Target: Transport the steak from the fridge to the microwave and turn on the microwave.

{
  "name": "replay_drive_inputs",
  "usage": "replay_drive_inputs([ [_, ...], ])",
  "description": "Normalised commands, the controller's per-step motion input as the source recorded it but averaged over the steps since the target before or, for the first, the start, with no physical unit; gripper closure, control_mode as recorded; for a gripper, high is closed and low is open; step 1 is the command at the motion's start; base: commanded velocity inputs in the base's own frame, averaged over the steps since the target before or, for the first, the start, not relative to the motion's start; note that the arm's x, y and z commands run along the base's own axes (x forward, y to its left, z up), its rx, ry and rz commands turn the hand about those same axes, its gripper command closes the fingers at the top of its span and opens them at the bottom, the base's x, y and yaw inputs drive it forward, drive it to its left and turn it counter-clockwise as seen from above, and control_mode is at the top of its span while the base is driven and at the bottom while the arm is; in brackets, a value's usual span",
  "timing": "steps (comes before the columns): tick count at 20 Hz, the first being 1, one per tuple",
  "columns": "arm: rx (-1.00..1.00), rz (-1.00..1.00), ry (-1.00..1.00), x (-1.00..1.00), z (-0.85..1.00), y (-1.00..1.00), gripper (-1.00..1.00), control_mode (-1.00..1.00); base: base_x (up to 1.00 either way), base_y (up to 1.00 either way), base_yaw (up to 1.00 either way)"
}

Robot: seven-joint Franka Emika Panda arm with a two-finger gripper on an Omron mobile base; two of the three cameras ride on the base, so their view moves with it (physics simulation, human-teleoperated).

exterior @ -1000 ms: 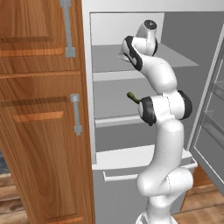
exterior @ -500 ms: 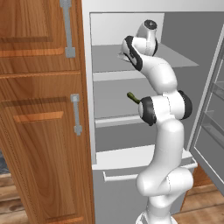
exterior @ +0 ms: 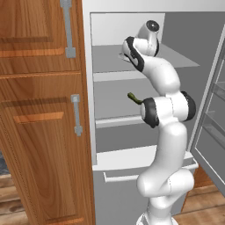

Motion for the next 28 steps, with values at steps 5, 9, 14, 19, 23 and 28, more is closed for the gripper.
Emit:
replay_drive_inputs([
  [5, 0.01, 0.0, -0.12, 0.0, -0.18, 0.0, 1.0, -1.0, 0.0, 0.0, 0.0],
  [9, 0.01, 0.0, -0.07, 0.0, -0.05, -0.03, 1.0, -1.0, 0.0, 0.0, 0.0],
  [14, 0.02, 0.0, -0.05, 0.0, 0.0, -0.04, 1.0, -1.0, 0.0, 0.0, 0.0],
  [19, 0.03, 0.0, -0.06, -0.01, 0.0, 0.0, 1.0, -1.0, 0.0, 0.0, 0.0],
  [23, 0.03, 0.0, -0.03, 0.0, 0.0, -0.02, 1.0, -1.0, 0.0, 0.0, 0.0],
  [28, 0.05, 0.0, -0.03, -0.11, 0.0, -0.03, 1.0, -1.0, 0.0, 0.0, 0.0],
])
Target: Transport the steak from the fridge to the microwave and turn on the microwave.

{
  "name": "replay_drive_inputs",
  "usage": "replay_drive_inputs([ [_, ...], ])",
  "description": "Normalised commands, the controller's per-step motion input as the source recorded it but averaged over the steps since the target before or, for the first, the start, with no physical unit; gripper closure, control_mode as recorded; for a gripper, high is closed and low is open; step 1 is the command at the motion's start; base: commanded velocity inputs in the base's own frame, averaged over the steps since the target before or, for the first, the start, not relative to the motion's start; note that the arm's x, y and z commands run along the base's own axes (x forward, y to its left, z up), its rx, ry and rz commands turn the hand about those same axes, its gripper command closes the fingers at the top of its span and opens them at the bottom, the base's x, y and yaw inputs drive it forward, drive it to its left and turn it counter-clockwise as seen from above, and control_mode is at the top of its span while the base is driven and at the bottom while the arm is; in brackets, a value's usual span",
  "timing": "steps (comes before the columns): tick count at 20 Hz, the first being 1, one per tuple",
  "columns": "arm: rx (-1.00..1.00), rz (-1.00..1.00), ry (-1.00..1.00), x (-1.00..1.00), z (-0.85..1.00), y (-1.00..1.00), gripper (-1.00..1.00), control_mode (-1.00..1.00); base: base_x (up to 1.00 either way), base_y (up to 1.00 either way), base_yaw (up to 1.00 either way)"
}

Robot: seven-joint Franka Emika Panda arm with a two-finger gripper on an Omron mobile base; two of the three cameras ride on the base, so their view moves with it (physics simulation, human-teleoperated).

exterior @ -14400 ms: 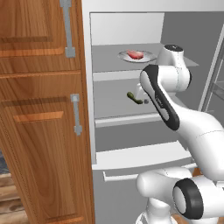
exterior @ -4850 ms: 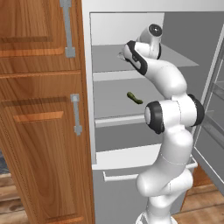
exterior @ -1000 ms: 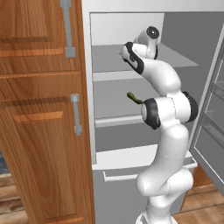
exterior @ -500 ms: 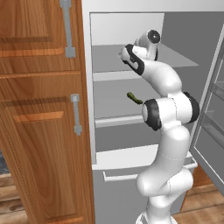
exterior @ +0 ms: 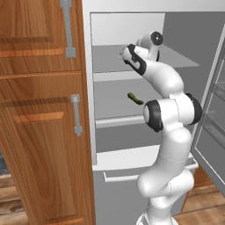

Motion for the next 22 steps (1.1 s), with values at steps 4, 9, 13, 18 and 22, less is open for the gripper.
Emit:
replay_drive_inputs([
  [4, 0.05, 0.0, -0.04, -0.27, 0.0, 0.0, 1.0, -1.0, 0.0, 0.0, 0.0],
  [9, 0.01, 0.0, -0.04, -0.28, 0.0, 0.0, 1.0, -1.0, 0.0, 0.0, 0.0],
  [13, 0.0, 0.0, -0.08, -0.34, 0.0, 0.0, 1.0, -1.0, 0.0, 0.0, 0.0],
  [18, 0.0, 0.0, -0.11, -0.3, 0.01, -0.01, 1.0, -1.0, 0.0, 0.0, 0.0],
  [22, 0.0, 0.0, -0.04, -0.11, 0.11, -0.02, 1.0, -1.0, 0.0, 0.0, 0.0],
])
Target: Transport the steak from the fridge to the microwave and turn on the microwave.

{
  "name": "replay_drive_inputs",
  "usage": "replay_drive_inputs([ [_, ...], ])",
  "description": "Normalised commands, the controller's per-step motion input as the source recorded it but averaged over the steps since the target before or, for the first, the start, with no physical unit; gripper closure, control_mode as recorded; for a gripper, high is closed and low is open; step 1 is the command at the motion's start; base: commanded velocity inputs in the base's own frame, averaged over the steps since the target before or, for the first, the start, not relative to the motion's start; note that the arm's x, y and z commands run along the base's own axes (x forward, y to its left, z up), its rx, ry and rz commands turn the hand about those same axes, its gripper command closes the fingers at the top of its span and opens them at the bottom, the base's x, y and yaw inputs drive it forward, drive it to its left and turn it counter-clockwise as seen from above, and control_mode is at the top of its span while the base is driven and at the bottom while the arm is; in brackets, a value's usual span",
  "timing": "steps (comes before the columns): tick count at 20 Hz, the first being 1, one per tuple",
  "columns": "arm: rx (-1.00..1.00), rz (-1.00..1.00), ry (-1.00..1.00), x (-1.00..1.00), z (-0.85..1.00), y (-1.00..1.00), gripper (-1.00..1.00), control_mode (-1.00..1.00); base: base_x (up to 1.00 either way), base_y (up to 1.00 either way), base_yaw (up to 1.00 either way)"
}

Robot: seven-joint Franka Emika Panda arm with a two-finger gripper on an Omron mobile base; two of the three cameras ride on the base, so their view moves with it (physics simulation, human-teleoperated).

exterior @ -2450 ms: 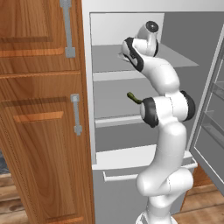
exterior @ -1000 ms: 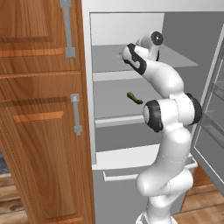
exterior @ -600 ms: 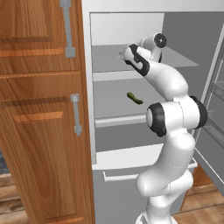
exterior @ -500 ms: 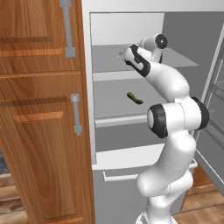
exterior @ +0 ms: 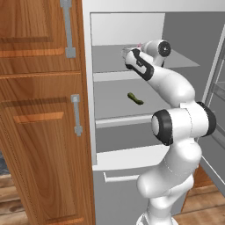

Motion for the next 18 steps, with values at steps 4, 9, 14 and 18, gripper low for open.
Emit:
replay_drive_inputs([
  [4, 0.0, 0.0, -0.01, -0.07, 0.22, 0.0, 1.0, -1.0, 0.0, 0.0, 0.0],
  [9, 0.0, 0.0, -0.02, -0.06, 0.28, -0.02, 1.0, -1.0, 0.0, 0.0, 0.0],
  [14, 0.0, 0.0, 0.0, -0.06, 0.3, 0.0, 1.0, -1.0, 0.0, 0.0, 0.0],
  [18, 0.0, 0.0, -0.02, -0.27, 0.11, 0.0, 1.0, -1.0, 0.0, 0.0, 0.0],
])
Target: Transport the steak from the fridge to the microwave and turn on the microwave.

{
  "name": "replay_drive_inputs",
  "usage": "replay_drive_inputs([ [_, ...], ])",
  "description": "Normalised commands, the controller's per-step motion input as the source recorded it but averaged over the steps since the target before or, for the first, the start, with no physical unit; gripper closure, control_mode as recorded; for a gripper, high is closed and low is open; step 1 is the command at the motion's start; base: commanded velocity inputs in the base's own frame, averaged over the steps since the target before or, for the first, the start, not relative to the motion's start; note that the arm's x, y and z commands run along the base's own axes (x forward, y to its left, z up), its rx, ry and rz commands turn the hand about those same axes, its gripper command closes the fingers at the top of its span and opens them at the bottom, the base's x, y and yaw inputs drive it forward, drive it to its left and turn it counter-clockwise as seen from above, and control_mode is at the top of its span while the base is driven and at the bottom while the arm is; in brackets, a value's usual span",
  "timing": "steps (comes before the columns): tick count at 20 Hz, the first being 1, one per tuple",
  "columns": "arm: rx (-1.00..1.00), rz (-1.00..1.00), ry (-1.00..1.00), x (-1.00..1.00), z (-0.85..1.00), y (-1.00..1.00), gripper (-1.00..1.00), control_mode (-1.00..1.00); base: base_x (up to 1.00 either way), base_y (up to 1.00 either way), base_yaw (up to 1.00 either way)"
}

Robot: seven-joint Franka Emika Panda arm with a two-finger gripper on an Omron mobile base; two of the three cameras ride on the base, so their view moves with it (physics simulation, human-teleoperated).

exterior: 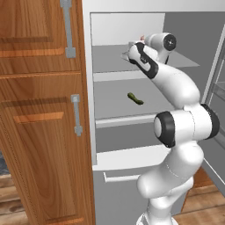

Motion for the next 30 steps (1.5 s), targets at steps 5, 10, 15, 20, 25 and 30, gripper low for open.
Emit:
replay_drive_inputs([
  [5, 0.0, 0.0, -0.02, -0.38, 0.03, 0.0, 1.0, -1.0, 0.0, 0.0, 0.0],
  [10, 0.0, 0.0, -0.04, -0.46, 0.07, 0.0, 1.0, -1.0, 0.0, 0.0, 0.0],
  [15, 0.0, 0.0, -0.03, -0.5, 0.12, 0.0, 1.0, -1.0, 0.0, 0.0, 0.0],
  [20, 0.0, 0.0, 0.0, -0.48, 0.23, 0.0, 1.0, -1.0, 0.0, 0.0, 0.0],
  [25, 0.0, 0.0, 0.0, -0.54, 0.12, 0.04, 1.0, -1.0, 0.0, 0.0, 0.0],
  [30, 0.0, -0.04, 0.01, -0.56, 0.03, 0.1, 1.0, -1.0, 0.0, 0.0, 0.0],
])
